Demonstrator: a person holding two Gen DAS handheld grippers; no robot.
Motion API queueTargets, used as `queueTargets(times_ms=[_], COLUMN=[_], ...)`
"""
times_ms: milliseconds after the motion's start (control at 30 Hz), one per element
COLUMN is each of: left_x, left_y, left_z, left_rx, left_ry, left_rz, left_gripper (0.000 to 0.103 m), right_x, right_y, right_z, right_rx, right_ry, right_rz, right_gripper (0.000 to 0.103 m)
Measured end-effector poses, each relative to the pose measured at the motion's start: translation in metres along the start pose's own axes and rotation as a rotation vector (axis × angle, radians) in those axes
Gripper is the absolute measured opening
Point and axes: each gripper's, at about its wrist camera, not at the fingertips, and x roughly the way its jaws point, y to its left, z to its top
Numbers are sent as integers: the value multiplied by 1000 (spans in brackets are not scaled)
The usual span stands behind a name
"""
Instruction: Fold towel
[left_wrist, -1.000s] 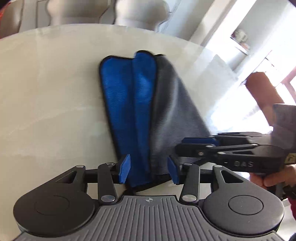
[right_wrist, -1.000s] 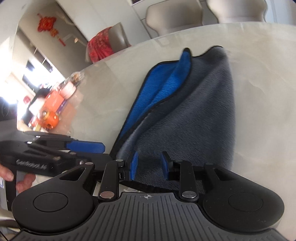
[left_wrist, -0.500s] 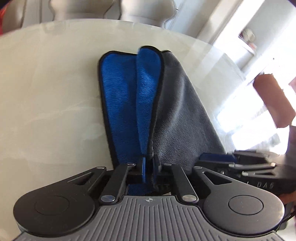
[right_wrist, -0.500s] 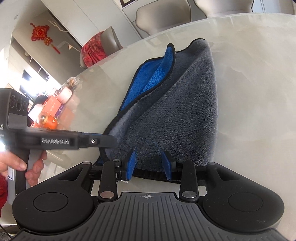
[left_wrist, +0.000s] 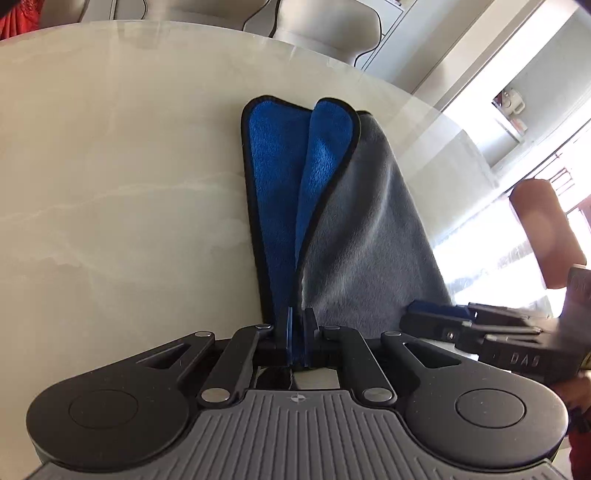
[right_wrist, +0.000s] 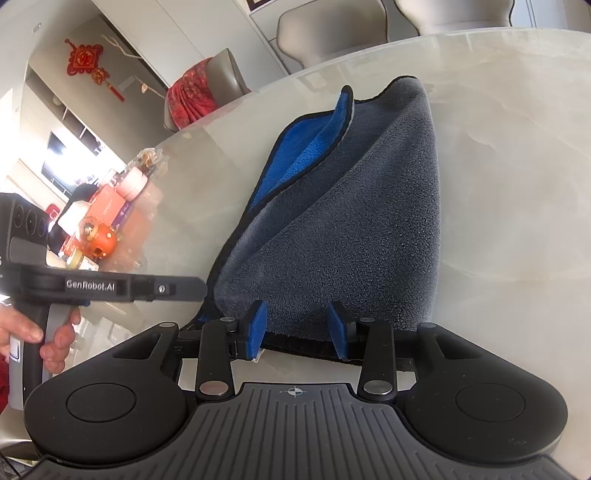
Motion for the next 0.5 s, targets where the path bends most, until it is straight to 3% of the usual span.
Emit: queueTargets(times_ms=[133,267,367,500], left_x=[-4,-11,0,36], left_y=[-2,-15,-34,-64], left_z=[11,36,63,94], left_rx=[46,131,238,419], left_ry=[-25,-90,-151,-175], left_rz=[2,-12,-8,42], left_gripper=[5,22,33,34], right_x=[0,1,2,1], right_y=[4,11,13,12], right_z=[0,-2,-4,-6], right_rx=[-6,-47,-48,-47], right_ry=[3,1,-6,-12], right_rz=[0,-15,-10,-3], right_gripper=[44,47,53,55])
